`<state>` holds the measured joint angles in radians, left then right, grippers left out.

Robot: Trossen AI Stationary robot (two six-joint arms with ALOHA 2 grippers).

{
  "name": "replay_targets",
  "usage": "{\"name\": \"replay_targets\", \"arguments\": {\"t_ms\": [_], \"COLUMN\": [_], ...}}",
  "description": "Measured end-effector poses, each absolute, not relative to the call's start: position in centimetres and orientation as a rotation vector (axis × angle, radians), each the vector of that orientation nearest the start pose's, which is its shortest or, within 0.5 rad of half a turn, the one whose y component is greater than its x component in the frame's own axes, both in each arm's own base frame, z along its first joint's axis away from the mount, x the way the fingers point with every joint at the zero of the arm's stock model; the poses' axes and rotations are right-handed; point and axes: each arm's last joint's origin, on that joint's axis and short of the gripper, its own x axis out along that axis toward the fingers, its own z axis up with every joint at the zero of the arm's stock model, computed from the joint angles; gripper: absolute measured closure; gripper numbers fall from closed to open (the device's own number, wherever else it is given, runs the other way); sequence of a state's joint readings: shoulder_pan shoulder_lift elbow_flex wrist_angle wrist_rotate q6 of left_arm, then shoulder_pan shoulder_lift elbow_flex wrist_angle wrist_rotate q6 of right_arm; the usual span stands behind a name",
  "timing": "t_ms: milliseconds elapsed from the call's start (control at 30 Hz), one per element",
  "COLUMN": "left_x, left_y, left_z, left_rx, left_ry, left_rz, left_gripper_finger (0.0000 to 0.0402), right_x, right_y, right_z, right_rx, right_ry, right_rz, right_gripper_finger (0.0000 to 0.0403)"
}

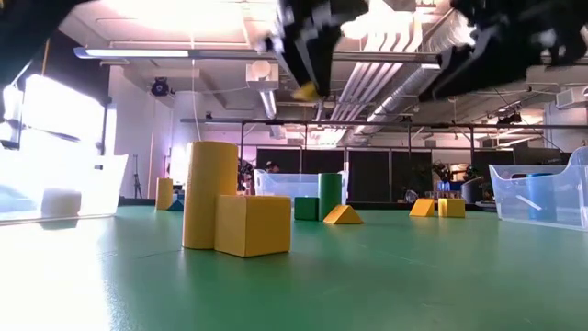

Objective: Sort blocks by size
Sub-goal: Put the yellow triangle block into the top transparent bin

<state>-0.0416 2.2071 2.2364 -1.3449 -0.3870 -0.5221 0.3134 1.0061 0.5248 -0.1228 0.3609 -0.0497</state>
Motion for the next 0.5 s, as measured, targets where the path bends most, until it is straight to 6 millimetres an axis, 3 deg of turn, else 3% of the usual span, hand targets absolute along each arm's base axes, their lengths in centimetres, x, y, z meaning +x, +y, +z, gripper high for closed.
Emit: {"name": "replay_targets", "arguments": {"t_ms": [100,300,500], "left_x": [45.2,43.8,42.2], "left_y": [4.6,14.2,20.5], "left_z": [27.9,25.5,22.7], "left_rx": [-0.151,-0.113,-0.114], "left_ry": [1.161,1.180,1.153], "left_rz": [0.556,0.635,0.665], "left_gripper_finger": [0.0288,0.0288,0.0285], "right_x": [19.1,18.9,19.4], "right_y": [4.9,4.7,4.0], "right_z": [20.1,19.5,20.3], "right_rx": [-0.240,-0.203,-0.270], "right_ry": [0.594,0.573,0.486], "right_rz": [-0.103,-0.177,-0.329], "right_gripper_finger": [0.0224,0.0224,0.0224]}}
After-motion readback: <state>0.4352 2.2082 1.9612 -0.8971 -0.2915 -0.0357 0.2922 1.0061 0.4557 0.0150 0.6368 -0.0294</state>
